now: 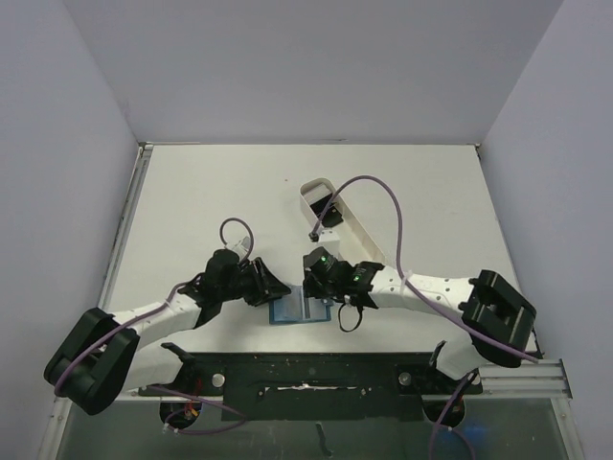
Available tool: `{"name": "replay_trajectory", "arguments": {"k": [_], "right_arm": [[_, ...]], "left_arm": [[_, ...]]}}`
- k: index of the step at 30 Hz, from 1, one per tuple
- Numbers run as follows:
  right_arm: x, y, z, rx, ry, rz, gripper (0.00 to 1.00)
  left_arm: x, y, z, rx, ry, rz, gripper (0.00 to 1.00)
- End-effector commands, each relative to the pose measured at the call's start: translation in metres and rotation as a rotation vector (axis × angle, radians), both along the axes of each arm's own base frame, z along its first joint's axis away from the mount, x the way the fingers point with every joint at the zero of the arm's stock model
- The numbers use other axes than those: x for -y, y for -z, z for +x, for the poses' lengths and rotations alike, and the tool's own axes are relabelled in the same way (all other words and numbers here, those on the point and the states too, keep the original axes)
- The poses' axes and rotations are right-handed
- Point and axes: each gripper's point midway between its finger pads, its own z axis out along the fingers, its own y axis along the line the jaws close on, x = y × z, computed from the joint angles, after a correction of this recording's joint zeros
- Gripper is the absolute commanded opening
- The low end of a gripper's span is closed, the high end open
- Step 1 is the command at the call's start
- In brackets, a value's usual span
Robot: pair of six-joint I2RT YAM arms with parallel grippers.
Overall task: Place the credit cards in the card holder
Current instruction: Turn over the card slot in the card holder.
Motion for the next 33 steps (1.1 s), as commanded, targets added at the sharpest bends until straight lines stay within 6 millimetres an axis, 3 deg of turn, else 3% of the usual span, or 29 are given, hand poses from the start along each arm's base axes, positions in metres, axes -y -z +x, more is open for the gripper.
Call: {"name": "replay_trajectory", "arguments": {"k": [1,8,13,22,30,33], "right_arm": [[0.023,-0.039,0.015,0.149,0.101,0.012,0.31],[0.051,-0.096,0.024,0.295,0.124,0.030,0.33],[0.058,-0.119,0.035,0.362,0.072,0.006,0.38],[0.076,-0.137,0.076,0.403,0.055,-0.049,0.44],[0.085,-0.135,0.116,0.439,0.030,-0.107,0.48],[0.093,-0.134,0.141,0.415,0.120,-0.075,0.47]], "left_arm": [[0.023,-0.034,0.013,0.095,0.051,-0.071,0.35],[0.044,-0.042,0.012,0.124,0.104,-0.086,0.36],[0.058,-0.037,0.010,0.124,0.153,-0.092,0.37],[0.062,-0.027,0.007,0.118,0.183,-0.089,0.38],[0.069,-0.024,0.008,0.124,0.205,-0.101,0.39],[0.064,-0.031,0.013,0.158,0.192,-0.060,0.44]]}}
